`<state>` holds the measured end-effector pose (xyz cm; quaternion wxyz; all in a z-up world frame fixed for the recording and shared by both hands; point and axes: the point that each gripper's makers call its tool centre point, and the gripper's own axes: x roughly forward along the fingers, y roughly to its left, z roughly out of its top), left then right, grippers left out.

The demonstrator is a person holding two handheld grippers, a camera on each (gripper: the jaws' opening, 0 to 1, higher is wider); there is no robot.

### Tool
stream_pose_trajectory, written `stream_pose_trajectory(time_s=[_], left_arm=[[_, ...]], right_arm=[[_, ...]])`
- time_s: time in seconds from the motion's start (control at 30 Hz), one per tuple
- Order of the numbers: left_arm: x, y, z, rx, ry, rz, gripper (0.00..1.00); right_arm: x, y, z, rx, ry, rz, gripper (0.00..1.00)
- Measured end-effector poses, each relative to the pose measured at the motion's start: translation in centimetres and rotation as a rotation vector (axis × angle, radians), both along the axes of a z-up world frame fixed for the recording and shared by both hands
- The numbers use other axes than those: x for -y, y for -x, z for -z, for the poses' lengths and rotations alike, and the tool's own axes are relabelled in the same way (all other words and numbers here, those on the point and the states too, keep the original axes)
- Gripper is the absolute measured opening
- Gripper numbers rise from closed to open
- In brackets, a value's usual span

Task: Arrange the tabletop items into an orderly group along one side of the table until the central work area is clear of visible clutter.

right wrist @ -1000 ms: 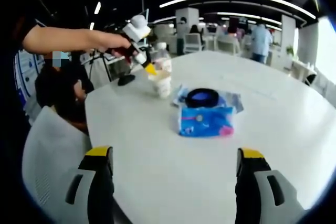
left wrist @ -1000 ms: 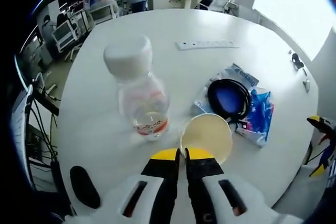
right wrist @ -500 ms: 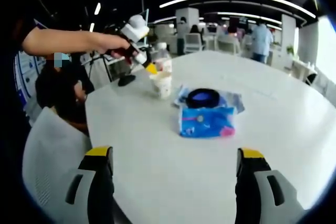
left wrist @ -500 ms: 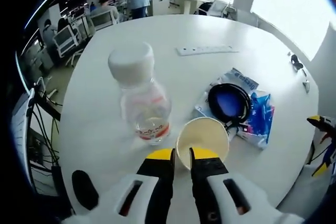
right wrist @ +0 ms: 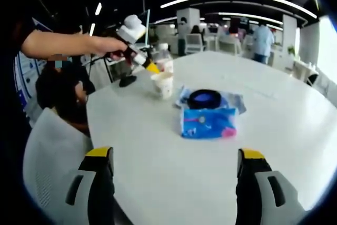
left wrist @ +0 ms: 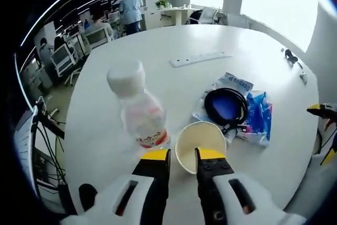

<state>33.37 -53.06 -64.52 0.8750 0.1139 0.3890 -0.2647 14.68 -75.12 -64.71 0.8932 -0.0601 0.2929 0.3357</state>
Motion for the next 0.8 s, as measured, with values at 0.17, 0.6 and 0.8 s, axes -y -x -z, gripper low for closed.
stream_pose_trajectory(time_s=[0.17, 0.6, 0.8], left_arm=[[0.5, 0.4, 0.0, 0.028, -0.020, 0.065, 0.27], [2.3, 1.1, -0.4, 0.069, -0.019, 0.210, 0.22], [3.3, 1.7, 0.0, 0.045, -0.005, 0.275, 0.17]], right_arm=[[0.0, 0.1, 0.0, 0.000, 0.001, -0.002, 0.95], [0.2, 0.1, 0.0, 0.001, 0.003, 0.005, 0.95], [0.3, -0.1, 0.0, 0.001, 0.003, 0.008, 0.95]])
